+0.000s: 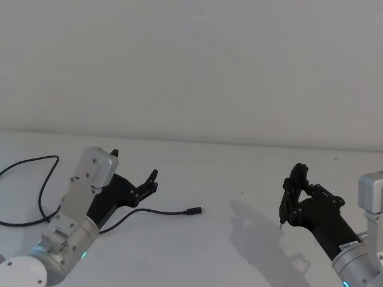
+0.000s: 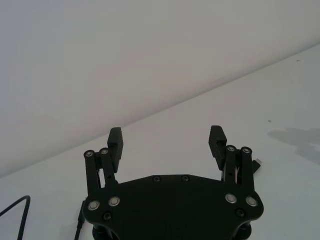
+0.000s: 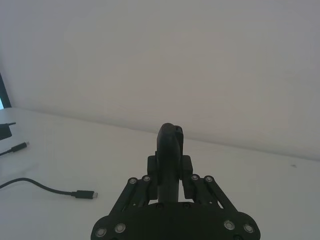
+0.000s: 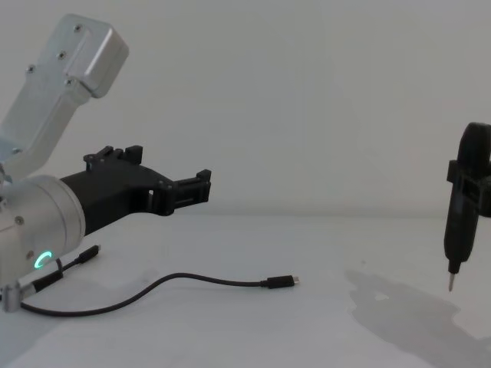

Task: Pick up the data cable with the one hand.

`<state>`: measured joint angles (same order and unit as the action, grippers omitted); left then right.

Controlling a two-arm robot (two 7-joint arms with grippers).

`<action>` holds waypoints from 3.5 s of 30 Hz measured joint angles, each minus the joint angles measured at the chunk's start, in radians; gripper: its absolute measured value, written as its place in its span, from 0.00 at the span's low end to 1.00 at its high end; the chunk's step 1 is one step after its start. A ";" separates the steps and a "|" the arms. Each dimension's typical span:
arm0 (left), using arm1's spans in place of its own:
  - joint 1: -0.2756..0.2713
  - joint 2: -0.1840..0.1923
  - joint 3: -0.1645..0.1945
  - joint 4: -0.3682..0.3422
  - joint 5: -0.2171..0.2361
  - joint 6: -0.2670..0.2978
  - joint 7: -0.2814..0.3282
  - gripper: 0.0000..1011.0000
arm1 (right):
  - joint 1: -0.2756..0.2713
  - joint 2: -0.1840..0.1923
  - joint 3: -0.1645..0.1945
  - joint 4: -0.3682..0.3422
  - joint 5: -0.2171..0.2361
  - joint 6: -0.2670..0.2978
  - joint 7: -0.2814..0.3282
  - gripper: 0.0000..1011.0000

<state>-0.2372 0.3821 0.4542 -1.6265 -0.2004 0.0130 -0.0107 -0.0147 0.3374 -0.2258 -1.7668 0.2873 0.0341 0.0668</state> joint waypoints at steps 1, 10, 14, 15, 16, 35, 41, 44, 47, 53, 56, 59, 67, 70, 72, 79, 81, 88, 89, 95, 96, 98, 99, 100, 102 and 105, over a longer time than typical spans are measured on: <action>0.000 0.000 0.000 0.000 0.000 0.000 0.000 0.99 | 0.000 0.000 0.000 0.000 0.000 0.000 0.000 0.27; 0.000 0.000 0.000 0.000 0.000 0.001 0.000 0.99 | 0.000 0.000 0.000 0.000 0.000 0.000 0.000 0.27; 0.000 0.000 0.000 0.000 0.000 0.001 0.000 0.99 | 0.000 0.000 0.000 0.000 0.000 0.000 0.000 0.27; 0.000 0.000 0.000 0.000 0.000 0.001 0.000 0.99 | 0.000 0.000 0.000 0.000 0.000 0.000 0.000 0.27; 0.000 0.000 0.000 0.000 0.000 0.001 0.000 0.99 | 0.000 0.000 0.000 0.000 0.000 0.000 0.000 0.27; 0.000 0.000 0.000 0.000 0.000 0.001 0.000 0.99 | 0.000 0.000 0.000 0.000 0.000 0.000 0.000 0.27; -0.006 -0.001 0.001 0.003 -0.001 0.001 -0.010 0.99 | 0.003 -0.001 0.000 0.002 0.000 0.000 0.005 0.27; -0.017 -0.001 0.003 0.010 -0.005 0.003 -0.031 0.99 | 0.008 -0.003 0.000 0.006 0.004 -0.001 0.012 0.27; -0.029 -0.001 0.007 0.018 -0.011 0.006 -0.051 0.99 | 0.024 -0.006 0.000 0.017 0.016 -0.008 0.034 0.27; -0.070 0.003 0.020 0.042 -0.036 0.031 -0.129 0.99 | 0.054 -0.014 -0.004 0.039 0.038 -0.023 0.076 0.27; -0.089 0.009 0.026 0.050 -0.050 0.053 -0.173 0.99 | 0.075 -0.020 -0.007 0.056 0.053 -0.033 0.104 0.27; -0.104 0.015 0.031 0.055 -0.062 0.073 -0.205 0.99 | 0.097 -0.027 -0.011 0.074 0.066 -0.041 0.131 0.27; -0.151 0.056 0.042 0.063 -0.105 0.172 -0.331 0.99 | 0.141 -0.042 -0.021 0.115 0.088 -0.060 0.184 0.27; -0.169 0.078 0.048 0.064 -0.122 0.215 -0.383 0.99 | 0.151 -0.045 -0.023 0.124 0.092 -0.064 0.196 0.27; -0.174 0.085 0.050 0.064 -0.128 0.227 -0.399 0.99 | 0.155 -0.047 -0.024 0.128 0.094 -0.066 0.201 0.27; -0.186 0.099 0.054 0.067 -0.141 0.255 -0.432 0.99 | 0.169 -0.051 -0.027 0.140 0.100 -0.072 0.217 0.27; -0.186 0.099 0.054 0.070 -0.140 0.254 -0.429 0.99 | 0.172 -0.053 -0.028 0.143 0.101 -0.073 0.220 0.27; -0.189 0.081 0.053 0.103 -0.119 0.226 -0.403 0.99 | 0.178 -0.055 -0.030 0.149 0.105 -0.076 0.228 0.27; -0.191 0.077 0.053 0.110 -0.117 0.223 -0.400 0.99 | 0.179 -0.055 -0.030 0.150 0.105 -0.077 0.228 0.27; -0.202 0.057 0.059 0.151 -0.100 0.203 -0.390 0.99 | 0.182 -0.056 -0.030 0.153 0.106 -0.078 0.233 0.27; -0.204 0.054 0.059 0.155 -0.099 0.203 -0.390 0.99 | 0.183 -0.056 -0.030 0.153 0.106 -0.078 0.233 0.27; -0.207 0.048 0.062 0.170 -0.096 0.202 -0.390 0.99 | 0.183 -0.056 -0.030 0.153 0.106 -0.078 0.234 0.27; -0.207 0.046 0.062 0.172 -0.095 0.202 -0.390 0.99 | 0.183 -0.056 -0.031 0.154 0.107 -0.078 0.234 0.27; -0.208 0.043 0.063 0.179 -0.095 0.204 -0.390 0.99 | 0.184 -0.056 -0.031 0.154 0.107 -0.078 0.235 0.27; -0.209 0.041 0.063 0.184 -0.095 0.205 -0.391 0.99 | 0.184 -0.056 -0.031 0.154 0.107 -0.078 0.235 0.27; -0.211 0.037 0.064 0.196 -0.096 0.223 -0.401 0.99 | 0.185 -0.057 -0.031 0.155 0.107 -0.079 0.235 0.27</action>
<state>-0.4479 0.4187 0.5184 -1.4300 -0.2967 0.2357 -0.4112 0.1700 0.2808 -0.2568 -1.6122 0.3947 -0.0446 0.3023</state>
